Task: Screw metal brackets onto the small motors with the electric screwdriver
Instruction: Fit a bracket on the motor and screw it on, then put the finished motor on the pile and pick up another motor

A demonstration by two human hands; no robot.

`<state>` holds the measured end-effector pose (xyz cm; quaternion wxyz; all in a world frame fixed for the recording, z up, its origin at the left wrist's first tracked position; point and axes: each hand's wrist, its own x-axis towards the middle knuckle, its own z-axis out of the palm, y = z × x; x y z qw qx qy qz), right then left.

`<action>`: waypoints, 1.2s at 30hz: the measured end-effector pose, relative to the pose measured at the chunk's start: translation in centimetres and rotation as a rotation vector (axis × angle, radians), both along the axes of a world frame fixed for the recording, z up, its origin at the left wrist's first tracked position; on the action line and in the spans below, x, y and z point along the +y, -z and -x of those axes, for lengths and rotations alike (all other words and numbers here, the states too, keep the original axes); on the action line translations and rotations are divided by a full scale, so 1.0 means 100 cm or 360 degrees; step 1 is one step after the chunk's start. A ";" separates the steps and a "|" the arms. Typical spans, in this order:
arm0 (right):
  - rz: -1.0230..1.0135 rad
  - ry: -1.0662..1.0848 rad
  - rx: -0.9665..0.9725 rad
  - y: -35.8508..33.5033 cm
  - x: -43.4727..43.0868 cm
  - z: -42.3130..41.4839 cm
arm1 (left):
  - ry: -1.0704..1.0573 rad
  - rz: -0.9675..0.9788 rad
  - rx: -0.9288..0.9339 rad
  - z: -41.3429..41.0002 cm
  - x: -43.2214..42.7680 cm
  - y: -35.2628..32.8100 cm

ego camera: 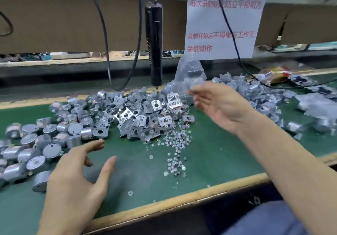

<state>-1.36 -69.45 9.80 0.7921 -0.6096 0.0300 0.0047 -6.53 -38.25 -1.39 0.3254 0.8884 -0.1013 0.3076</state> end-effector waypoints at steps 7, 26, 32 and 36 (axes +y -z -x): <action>-0.0865 0.0953 0.0031 -0.001 -0.113 -0.021 | -0.0681 -0.0354 0.0557 -0.036 0.083 0.046; 0.0932 -0.0072 -0.0409 0.005 0.046 -0.014 | -0.0221 -0.0440 0.0583 0.003 0.017 -0.013; 0.0666 -0.0374 -0.0614 0.000 0.089 -0.026 | 0.0262 -0.0373 0.0462 0.011 -0.011 -0.012; 0.0378 -0.0265 -0.0715 -0.007 0.109 -0.033 | 0.0379 -0.0328 0.0461 0.013 -0.010 -0.008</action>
